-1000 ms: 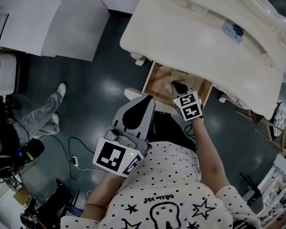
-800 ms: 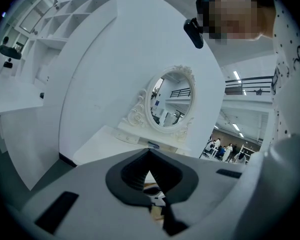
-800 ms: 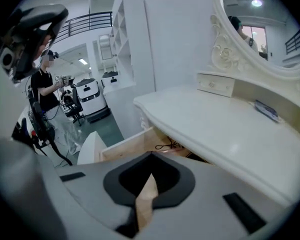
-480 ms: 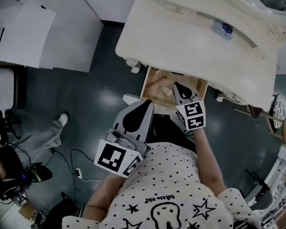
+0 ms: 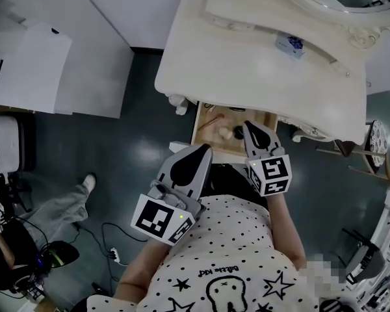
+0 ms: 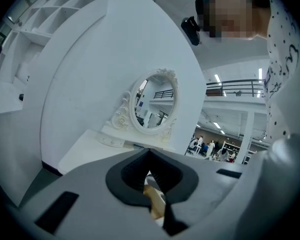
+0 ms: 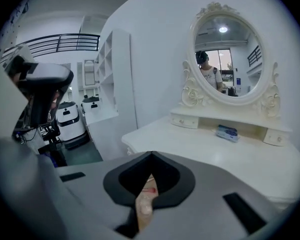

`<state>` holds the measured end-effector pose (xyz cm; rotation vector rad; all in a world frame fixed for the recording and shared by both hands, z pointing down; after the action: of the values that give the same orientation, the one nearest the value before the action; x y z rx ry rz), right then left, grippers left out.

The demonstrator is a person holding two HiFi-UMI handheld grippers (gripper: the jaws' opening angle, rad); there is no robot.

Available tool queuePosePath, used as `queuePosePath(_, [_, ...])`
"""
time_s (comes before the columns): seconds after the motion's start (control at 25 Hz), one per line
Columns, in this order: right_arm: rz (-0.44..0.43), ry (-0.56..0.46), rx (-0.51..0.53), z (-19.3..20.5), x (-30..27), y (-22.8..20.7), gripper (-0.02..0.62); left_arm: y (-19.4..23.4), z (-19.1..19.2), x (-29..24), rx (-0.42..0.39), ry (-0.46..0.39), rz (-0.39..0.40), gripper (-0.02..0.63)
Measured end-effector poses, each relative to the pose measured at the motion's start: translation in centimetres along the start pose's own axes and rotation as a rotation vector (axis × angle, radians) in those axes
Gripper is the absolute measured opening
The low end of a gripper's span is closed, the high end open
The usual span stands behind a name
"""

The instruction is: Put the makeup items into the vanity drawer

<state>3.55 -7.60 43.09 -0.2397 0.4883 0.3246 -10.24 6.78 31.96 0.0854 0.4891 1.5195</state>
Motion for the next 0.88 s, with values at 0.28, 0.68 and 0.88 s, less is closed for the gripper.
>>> queuePosePath(0.28, [0.05, -0.125, -0.006, -3.3, 2.5, 1.4, 0.008, 0.8, -0.9, 0.9, -0.054, -0.021, 0.046, -0.003])
queuePosePath(0.68, [0.111, -0.23, -0.042, -6.3, 5.1, 4.8, 0.008, 2.6, -2.2, 2.1, -0.119, -0.04, 0.09, -0.003])
queuePosePath(0.88, [0.142, -0.244, -0.048, -6.9, 7.6, 6.4, 0.008, 2.9, -2.5, 1.9, -0.106, -0.043, 0.111, -0.003])
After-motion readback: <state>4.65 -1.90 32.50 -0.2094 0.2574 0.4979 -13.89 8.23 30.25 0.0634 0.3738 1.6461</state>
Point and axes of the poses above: the fingertips, and each gripper's own axes: x backward along the fingers, y to its left, z out of its underside, the point moved 8 cm from there along x, backward along the fingers, and after that the axes turned 9 degrees about -z, right-handed, at the moved point
